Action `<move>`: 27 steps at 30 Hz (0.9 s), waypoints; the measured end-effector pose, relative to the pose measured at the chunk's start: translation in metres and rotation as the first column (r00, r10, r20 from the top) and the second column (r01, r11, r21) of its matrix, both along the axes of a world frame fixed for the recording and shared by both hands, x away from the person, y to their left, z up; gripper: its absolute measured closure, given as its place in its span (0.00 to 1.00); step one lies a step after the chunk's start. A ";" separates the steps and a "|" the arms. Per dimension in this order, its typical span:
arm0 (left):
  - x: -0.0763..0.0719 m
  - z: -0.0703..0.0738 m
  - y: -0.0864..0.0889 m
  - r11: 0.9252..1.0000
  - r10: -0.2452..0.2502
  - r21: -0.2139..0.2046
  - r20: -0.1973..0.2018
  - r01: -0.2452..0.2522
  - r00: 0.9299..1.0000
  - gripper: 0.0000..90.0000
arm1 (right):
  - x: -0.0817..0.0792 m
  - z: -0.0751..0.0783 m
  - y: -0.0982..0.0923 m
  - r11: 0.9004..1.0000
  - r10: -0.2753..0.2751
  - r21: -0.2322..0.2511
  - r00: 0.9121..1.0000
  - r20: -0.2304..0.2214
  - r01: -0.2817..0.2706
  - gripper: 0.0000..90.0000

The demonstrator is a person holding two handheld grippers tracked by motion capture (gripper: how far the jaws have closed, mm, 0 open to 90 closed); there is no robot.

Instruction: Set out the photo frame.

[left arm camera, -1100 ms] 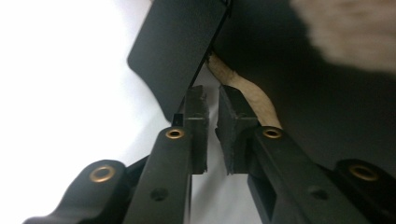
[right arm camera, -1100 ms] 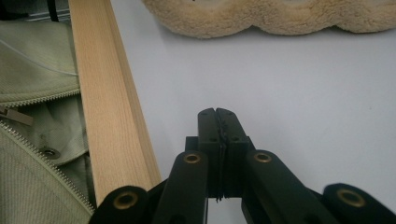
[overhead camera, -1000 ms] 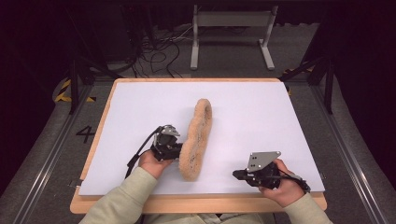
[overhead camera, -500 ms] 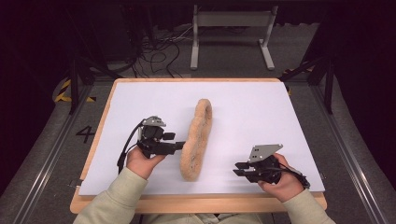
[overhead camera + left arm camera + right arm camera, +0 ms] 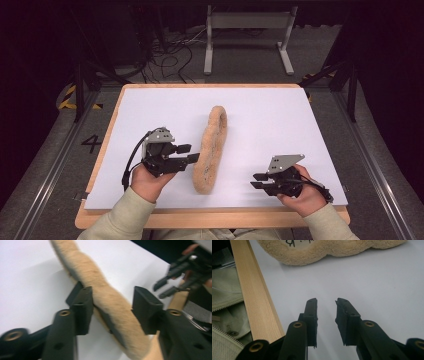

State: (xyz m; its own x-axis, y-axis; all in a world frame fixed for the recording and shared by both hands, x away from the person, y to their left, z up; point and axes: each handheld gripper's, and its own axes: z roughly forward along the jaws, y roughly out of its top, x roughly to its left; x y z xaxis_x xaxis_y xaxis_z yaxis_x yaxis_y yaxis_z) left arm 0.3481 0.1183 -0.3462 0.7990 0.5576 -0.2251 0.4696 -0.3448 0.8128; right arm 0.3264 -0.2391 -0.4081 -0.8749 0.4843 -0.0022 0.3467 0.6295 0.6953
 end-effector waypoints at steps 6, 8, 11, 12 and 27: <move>-0.018 -0.005 -0.014 0.995 -0.095 -0.011 -0.012 0.095 0.995 0.81 | 0.000 0.000 0.000 1.000 0.003 -0.001 1.000 0.005 -0.003 0.79; -0.020 -0.012 -0.019 0.993 -0.121 -0.016 -0.026 0.120 0.992 0.84 | 0.000 0.000 0.001 1.000 0.003 -0.001 1.000 0.006 -0.003 0.79; -0.023 -0.024 -0.028 0.988 -0.153 -0.014 -0.054 0.152 0.987 0.90 | 0.000 0.000 0.001 1.000 0.003 0.002 1.000 0.008 -0.003 0.79; -0.024 -0.027 -0.030 0.987 -0.159 -0.010 -0.063 0.158 0.985 0.91 | 0.000 0.000 0.001 1.000 0.002 0.001 1.000 0.008 -0.002 0.79; -0.030 -0.058 -0.044 0.977 -0.157 0.136 -0.049 0.162 0.986 1.00 | 0.000 -0.001 0.000 1.000 0.008 0.003 1.000 0.013 -0.008 0.78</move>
State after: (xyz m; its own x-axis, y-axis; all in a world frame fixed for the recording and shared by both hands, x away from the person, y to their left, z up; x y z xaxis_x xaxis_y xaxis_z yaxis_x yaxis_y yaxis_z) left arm 0.3186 0.0740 -0.4038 0.8727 0.4514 -0.1860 0.4287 -0.5262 0.7344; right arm 0.3265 -0.2390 -0.4087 -0.8786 0.4774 -0.0118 0.3329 0.6302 0.7014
